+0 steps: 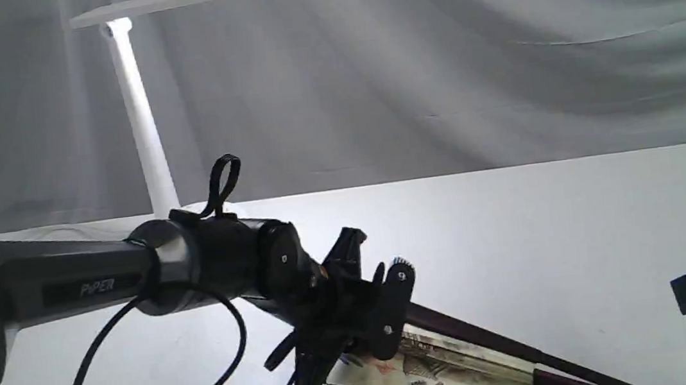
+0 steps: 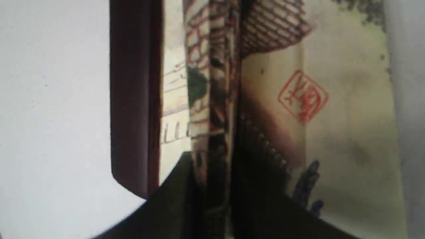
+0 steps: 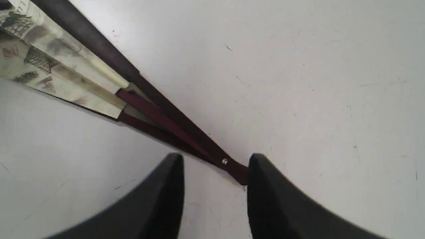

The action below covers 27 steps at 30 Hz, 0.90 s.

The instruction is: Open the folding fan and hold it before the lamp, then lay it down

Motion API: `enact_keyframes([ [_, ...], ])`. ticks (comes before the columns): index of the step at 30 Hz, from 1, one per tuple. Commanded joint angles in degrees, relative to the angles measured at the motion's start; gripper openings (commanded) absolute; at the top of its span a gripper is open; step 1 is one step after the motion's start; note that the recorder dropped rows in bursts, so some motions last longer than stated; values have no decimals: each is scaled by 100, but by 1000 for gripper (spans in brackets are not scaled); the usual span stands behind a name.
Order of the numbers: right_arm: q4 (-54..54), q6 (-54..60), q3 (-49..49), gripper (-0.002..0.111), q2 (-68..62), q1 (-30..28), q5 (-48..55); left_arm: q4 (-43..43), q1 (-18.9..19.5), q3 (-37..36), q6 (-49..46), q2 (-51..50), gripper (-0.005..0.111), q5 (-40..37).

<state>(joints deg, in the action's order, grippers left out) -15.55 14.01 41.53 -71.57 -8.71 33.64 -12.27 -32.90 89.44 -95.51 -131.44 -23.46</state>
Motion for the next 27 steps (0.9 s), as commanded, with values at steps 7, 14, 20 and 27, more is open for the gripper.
enact_keyframes([
  [7, -22, 59, 27, 33, 2, 15, 52, -42, 31, -49, -88, -35, 17, 716],
  [14, -22, 59, 27, 33, 2, 15, 65, -42, 31, -49, -88, -75, 39, 785],
  [20, -22, 59, 27, 33, 2, 15, 74, -91, 31, -49, 56, -75, 57, 1083],
  [27, -22, 59, 27, 33, 2, 15, 360, -91, 31, -49, 1899, 127, 64, 1308],
])
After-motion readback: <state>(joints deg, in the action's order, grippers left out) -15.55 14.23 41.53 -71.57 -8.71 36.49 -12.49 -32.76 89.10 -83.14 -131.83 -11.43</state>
